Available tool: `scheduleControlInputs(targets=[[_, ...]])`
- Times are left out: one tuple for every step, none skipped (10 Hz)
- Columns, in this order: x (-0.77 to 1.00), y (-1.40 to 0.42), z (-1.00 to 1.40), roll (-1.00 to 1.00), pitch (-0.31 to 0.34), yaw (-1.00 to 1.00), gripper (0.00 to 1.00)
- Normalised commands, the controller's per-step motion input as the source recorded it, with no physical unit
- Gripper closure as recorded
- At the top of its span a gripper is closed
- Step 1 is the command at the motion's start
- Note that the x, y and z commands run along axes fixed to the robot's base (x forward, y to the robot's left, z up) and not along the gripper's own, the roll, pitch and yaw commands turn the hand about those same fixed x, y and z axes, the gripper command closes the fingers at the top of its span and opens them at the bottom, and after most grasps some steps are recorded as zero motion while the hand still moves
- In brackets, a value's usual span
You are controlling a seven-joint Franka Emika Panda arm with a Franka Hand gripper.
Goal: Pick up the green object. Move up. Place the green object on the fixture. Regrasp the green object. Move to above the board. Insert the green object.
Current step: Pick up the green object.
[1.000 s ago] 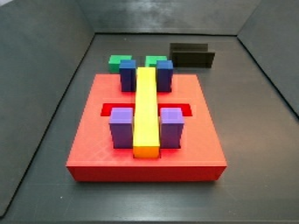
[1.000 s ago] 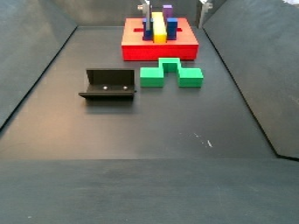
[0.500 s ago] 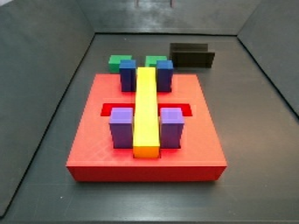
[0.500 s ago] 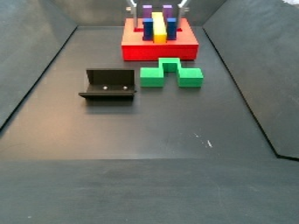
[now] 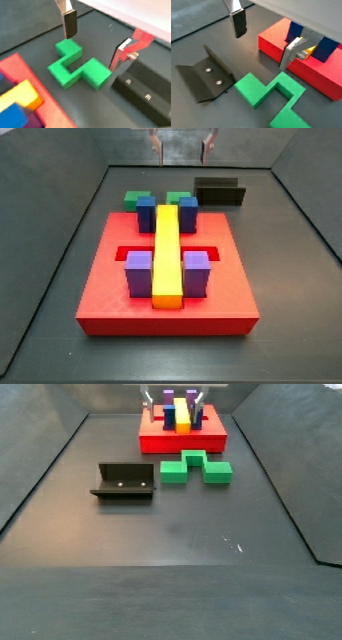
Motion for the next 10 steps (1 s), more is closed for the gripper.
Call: scheduleControlInputs(targets=[[0.0,-0.46,-0.48,-0.03,-0.106,0.03,0.0],[0.0,-0.34,-0.49,0.0,-0.101,0.0,0.0],[0.03,-0.2,-0.46,0.0,-0.046,0.0,0.0],[0.0,-0.12,-0.42,0.01,-0.034,0.0,0.0],[-0.03,-0.06,-0.39,0.02,-0.026,0.0,0.0],[-0.03,-0.06,-0.35,0.05,-0.003,0.0,0.0],[-0.03,-0.04,-0.35,0.08,0.0,0.0,0.0],[-0.11,-0.01,-0.37,0.11,0.0,0.0,0.0],[-0.14,-0.02,-0.32,0.09,0.0,0.0,0.0],[-0.25,-0.01,-0.2,0.06,0.0,0.0,0.0]])
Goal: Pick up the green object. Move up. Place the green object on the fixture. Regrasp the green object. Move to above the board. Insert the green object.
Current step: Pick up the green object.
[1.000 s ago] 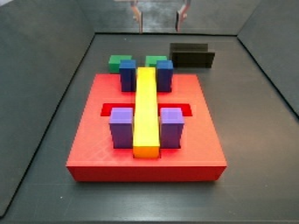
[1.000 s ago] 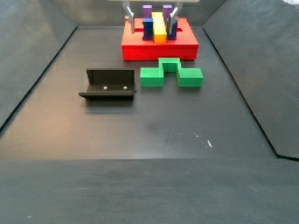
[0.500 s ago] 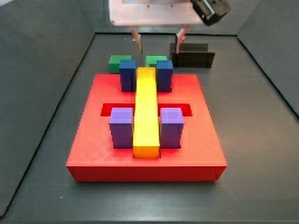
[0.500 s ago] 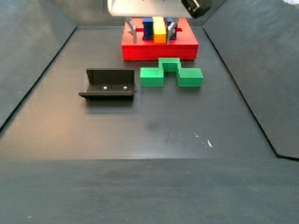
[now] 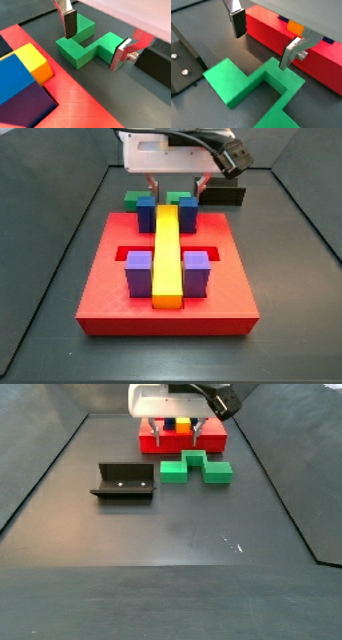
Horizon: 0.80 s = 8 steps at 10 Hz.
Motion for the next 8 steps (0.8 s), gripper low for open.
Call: scheduleControlInputs(targets=[[-0.32,0.0,-0.13,0.04,0.0,0.0,0.0],[-0.27,0.0,-0.09,0.05,0.0,0.0,0.0],[-0.25,0.0,-0.09,0.04,0.0,0.0,0.0],[-0.26,0.0,-0.13,0.05,0.0,0.0,0.0],[-0.25,0.0,-0.13,0.05,0.0,0.0,0.0],[-0.21,0.0,-0.11,0.03,0.0,0.0,0.0],[-0.21,0.0,-0.11,0.04,0.0,0.0,0.0],[-0.21,0.0,-0.08,0.02,0.0,0.0,0.0]])
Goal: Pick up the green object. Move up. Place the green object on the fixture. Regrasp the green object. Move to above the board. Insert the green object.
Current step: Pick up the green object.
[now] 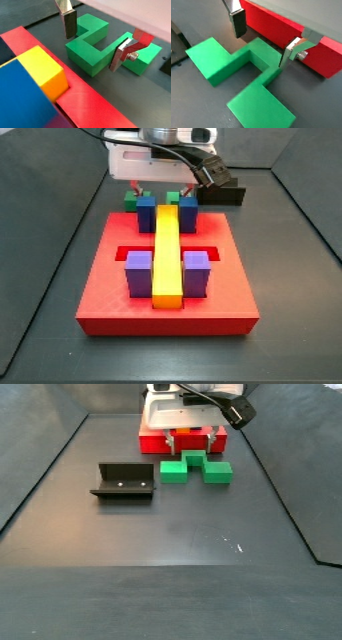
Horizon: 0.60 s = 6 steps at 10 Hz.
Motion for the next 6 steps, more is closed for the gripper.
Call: scheduleControlInputs(targets=[[-0.08,-0.01,-0.04,0.0,-0.011,0.0,0.0],[-0.03,0.0,-0.08,0.0,-0.031,0.03,0.0],[-0.04,0.0,-0.1,0.0,-0.036,0.01,0.0],[0.0,-0.02,-0.19,0.0,-0.024,0.0,0.0],[0.0,-0.03,-0.2,0.0,-0.03,0.0,0.0],[0.0,-0.02,-0.14,0.0,-0.026,0.0,0.0]])
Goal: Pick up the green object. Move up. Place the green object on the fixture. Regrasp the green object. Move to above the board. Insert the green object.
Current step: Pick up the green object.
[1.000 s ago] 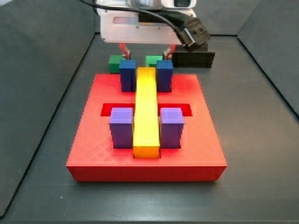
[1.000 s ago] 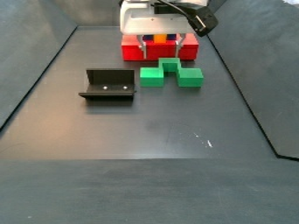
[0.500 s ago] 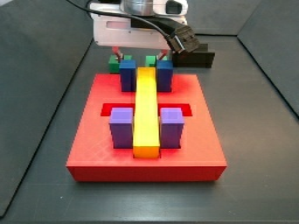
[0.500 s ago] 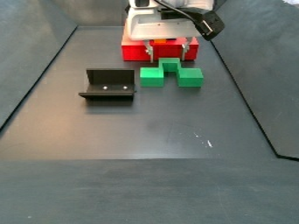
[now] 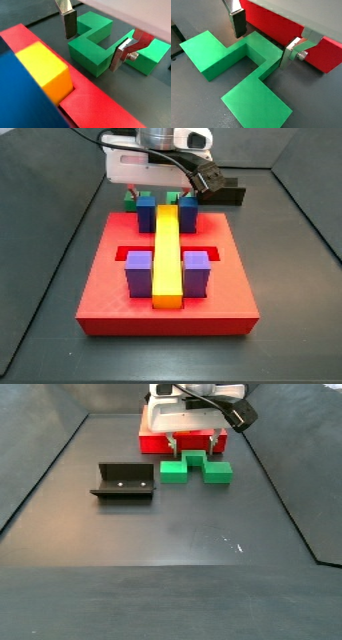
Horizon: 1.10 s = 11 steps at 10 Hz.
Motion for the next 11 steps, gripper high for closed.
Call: scheduleControlInputs(targets=[[0.0,-0.04,-0.09,0.0,-0.024,0.0,0.0],[0.0,-0.03,-0.06,-0.01,-0.026,0.0,0.0],[0.0,-0.03,-0.03,-0.03,-0.027,0.0,0.0],[0.0,-0.03,-0.04,-0.03,-0.03,0.0,0.0],[0.0,-0.02,-0.06,-0.04,-0.039,0.0,0.0],[0.0,-0.03,-0.08,-0.05,-0.043,0.0,0.0],[0.0,-0.01,-0.08,-0.03,-0.037,0.0,0.0],[0.0,0.0,-0.07,-0.02,-0.033,0.0,0.0],[0.0,0.0,-0.08,-0.01,-0.031,0.0,0.0],[0.0,0.0,-0.1,0.0,-0.026,0.0,0.0],[0.0,0.0,-0.04,0.0,-0.009,0.0,0.0]])
